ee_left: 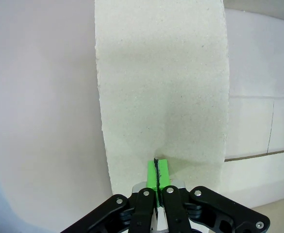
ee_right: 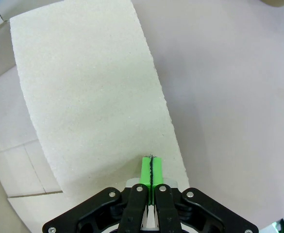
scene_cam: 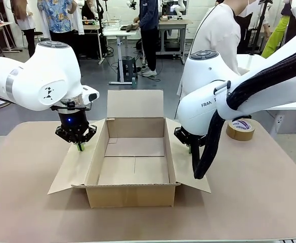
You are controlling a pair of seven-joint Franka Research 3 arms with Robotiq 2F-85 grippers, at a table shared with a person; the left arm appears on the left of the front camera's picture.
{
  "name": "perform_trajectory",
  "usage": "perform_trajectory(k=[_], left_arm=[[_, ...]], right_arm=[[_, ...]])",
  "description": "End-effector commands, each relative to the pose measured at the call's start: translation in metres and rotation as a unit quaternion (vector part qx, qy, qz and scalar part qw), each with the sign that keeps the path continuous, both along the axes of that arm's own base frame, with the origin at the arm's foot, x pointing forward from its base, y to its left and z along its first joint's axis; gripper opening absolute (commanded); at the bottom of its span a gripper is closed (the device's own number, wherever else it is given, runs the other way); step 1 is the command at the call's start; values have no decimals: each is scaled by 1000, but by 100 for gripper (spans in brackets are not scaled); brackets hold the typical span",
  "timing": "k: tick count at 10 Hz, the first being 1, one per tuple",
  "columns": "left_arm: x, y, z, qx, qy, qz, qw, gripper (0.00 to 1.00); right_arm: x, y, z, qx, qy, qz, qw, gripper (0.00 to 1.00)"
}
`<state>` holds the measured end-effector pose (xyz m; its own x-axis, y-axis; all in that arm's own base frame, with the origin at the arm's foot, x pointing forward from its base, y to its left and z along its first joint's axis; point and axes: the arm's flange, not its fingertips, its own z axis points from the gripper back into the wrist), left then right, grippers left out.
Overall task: Wrap the clocks to prevent damage.
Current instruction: Once the human has placed the objects inside and stepped back, release both hands from the side flaps of the Package Box.
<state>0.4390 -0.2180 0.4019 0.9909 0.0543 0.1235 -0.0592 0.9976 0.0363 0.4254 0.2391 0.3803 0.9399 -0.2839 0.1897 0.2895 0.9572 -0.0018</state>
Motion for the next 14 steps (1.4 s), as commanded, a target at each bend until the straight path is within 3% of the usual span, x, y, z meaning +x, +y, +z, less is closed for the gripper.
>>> perform_trajectory(k=[1, 14], left_arm=[[0, 0, -1, 4, 3, -1, 1000, 0], [0, 0, -1, 4, 3, -1, 1000, 0]], right_arm=[[0, 0, 0, -2, 0, 0, 1000, 1], [0, 0, 0, -2, 0, 0, 1000, 1]])
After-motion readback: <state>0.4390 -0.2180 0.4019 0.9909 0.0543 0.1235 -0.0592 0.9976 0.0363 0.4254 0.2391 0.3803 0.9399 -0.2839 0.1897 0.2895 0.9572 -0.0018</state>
